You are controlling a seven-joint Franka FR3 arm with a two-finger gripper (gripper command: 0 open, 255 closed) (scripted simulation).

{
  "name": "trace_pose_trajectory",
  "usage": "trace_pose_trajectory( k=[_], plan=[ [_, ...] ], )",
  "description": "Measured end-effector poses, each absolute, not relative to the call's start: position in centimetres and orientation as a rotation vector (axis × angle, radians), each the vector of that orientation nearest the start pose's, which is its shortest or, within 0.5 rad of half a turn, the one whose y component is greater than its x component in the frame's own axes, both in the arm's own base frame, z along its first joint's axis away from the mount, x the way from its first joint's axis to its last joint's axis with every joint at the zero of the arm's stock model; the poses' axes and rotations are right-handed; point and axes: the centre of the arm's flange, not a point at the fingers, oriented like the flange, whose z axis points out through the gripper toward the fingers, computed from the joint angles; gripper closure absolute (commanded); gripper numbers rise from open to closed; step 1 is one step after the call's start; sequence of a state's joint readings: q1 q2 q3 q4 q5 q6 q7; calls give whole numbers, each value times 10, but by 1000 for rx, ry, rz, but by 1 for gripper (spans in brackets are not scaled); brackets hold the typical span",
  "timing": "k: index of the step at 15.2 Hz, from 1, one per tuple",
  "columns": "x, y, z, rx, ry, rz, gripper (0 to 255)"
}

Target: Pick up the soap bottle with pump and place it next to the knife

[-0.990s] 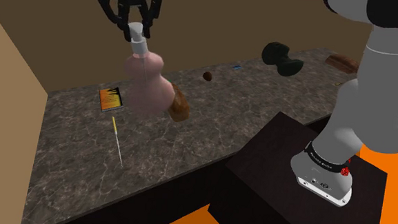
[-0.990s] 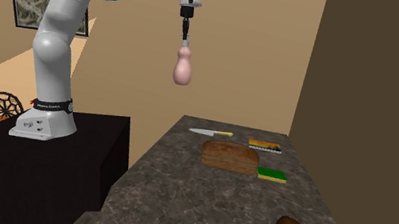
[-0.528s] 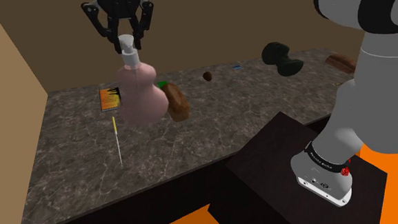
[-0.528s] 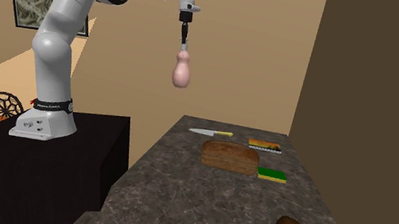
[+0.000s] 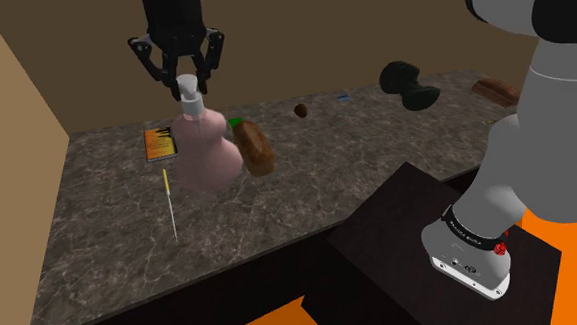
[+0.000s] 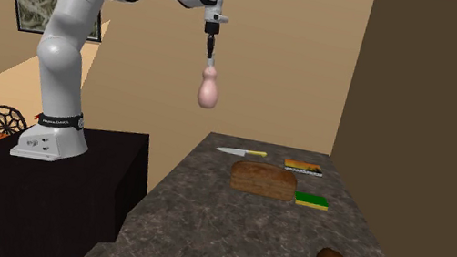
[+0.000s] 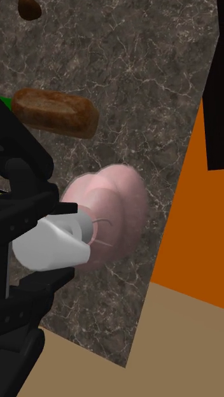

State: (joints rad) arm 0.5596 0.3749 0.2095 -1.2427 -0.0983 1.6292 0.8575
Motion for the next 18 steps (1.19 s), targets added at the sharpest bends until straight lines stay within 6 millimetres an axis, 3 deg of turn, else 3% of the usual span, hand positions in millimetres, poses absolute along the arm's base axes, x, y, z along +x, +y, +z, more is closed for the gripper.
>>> trace_pose_trajectory(
  k=[18],
  plan=[
    [505, 437, 464, -3139, 155, -45, 255]
  ],
)
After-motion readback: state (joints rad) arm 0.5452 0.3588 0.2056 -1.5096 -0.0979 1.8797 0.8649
